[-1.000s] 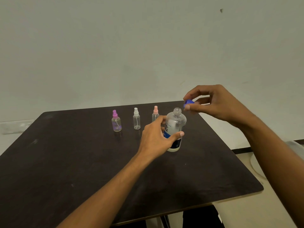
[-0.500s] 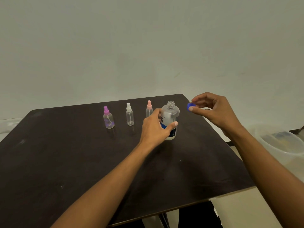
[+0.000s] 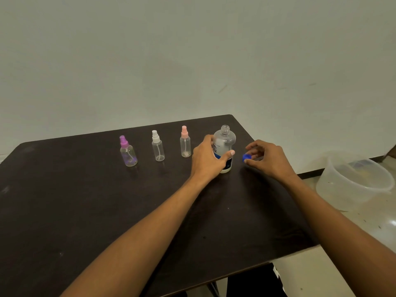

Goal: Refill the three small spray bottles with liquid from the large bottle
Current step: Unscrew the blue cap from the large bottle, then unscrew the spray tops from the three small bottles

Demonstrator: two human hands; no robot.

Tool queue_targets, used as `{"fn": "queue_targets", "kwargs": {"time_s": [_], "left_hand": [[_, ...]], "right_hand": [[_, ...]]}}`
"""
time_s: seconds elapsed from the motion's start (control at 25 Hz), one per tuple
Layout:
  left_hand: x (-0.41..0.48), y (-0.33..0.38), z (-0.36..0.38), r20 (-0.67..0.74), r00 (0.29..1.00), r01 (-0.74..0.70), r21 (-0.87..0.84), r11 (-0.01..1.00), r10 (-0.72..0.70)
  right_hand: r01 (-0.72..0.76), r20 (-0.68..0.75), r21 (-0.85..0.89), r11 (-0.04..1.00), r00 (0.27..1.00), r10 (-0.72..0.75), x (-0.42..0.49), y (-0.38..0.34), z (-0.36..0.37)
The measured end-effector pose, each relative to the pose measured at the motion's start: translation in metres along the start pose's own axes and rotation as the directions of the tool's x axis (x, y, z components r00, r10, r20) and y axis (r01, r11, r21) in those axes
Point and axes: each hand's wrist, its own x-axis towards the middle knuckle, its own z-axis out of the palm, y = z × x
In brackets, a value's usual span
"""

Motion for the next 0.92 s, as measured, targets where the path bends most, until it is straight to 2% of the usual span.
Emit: {"fn": "queue_targets", "kwargs": {"time_s": [0.24,0.56,0.8,0.92], "left_hand": [[0.003,-0.006,0.007,-0.017,1.000,-0.005,-0.006,1.000,0.005],[-0.006,-0.017,-0.001,0.048,0.998,-0.038,0.016,0.999,0.037],[-0.036,-0.022,-0.050,-0.032,0.998,-0.052,0.005,0.999,0.052],[-0.061,-0.024,-0.079,-0.096,0.992,-0.087,-0.012,0.996,0.085]], "right_hand": [[-0.024,0.027,-0.041,0.999,0.999,0.026,0.000,0.015,0.005],[-0.005,0.048,-0.098,0.995,0.999,0.010,-0.005,0.015,0.006],[0.098,-0.154,0.040,0.994,0.984,-0.091,-0.038,-0.021,-0.019],[0.185,-0.176,0.132,0.974,0.971,-0.160,-0.067,-0.047,-0.022]]}}
